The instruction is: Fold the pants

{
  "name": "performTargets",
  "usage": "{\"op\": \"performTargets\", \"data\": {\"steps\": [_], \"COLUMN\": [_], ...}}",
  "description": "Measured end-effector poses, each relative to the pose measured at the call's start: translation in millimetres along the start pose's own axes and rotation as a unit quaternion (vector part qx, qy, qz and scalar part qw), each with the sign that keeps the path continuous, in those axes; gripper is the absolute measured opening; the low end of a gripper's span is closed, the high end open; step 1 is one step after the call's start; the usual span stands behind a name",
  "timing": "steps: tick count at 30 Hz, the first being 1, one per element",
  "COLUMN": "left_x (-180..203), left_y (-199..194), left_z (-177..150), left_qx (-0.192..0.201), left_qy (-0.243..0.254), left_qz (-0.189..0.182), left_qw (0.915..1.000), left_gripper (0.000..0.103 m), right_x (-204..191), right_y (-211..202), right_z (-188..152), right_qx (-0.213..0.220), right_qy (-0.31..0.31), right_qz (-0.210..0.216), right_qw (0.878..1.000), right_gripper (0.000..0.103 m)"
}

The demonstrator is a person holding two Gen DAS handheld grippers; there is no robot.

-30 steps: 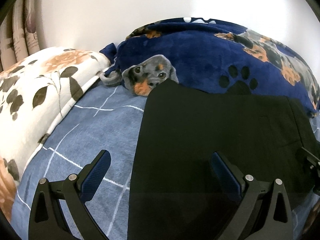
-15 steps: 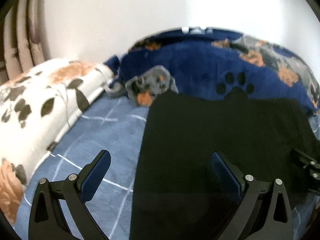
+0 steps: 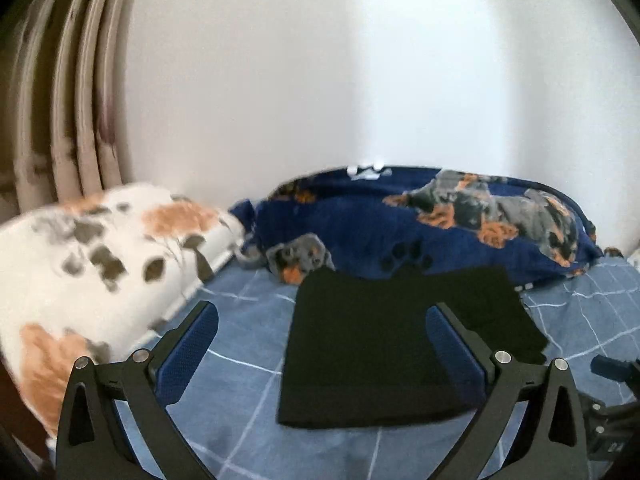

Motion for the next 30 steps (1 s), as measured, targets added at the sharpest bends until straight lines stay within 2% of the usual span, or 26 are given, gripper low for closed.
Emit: {"op": "performTargets", "data": {"steps": [3,5,8,12,17,22,30], "left_x": [6.0,6.5,1.6,-7.2,-12.7,-6.4,9.9], "left_y": [-35.5,-63.9,-96.1,-129.6,-152.1,-162.3,-186.1], "left_z": [12.8,22.8,34.7,43.8,47.2,48.5,47.9], "left_qx": [0.014,0.032,0.035,0.044,0.036,0.033,0.056], "left_qy": [0.035,0.026,-0.006,-0.029,-0.059,-0.034,-0.008], "left_qz": [0.044,0.032,0.000,0.020,-0.020,-0.005,-0.020], "left_qw": [0.9983,0.9986,0.9994,0.9984,0.9974,0.9988,0.9982], "left_gripper": [0.103,0.103,0.103,0.103,0.103,0.103,0.103], "right_x": [-1.2,-2.5,-2.6,-3.3,-7.5,-9.3,-17.1], "right_y": [-29.3,-51.2,-80.5,-108.4,-130.0,-145.0,-167.0], "right_z": [2.1,7.5,15.7,21.2,20.2,19.7,19.5], "right_qx": [0.021,0.041,0.064,0.083,0.096,0.104,0.122], "right_qy": [-0.006,-0.016,-0.018,-0.008,-0.010,-0.010,-0.022], "right_qz": [0.006,0.003,0.006,0.014,0.021,0.022,0.022], "right_qw": [1.000,0.999,0.998,0.996,0.995,0.994,0.992], "right_gripper": [0.095,0.097,0.098,0.099,0.101,0.101,0.102]}}
Point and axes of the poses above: each gripper's, at about its wrist camera, not at the fingertips, and y roughly the way its jaws point, x to its right, z to its top, the point moved 6 cm from there along y, roughly the way its jaws point, and after that the axes turned 5 degrees about -y, right-handed, at the moved point
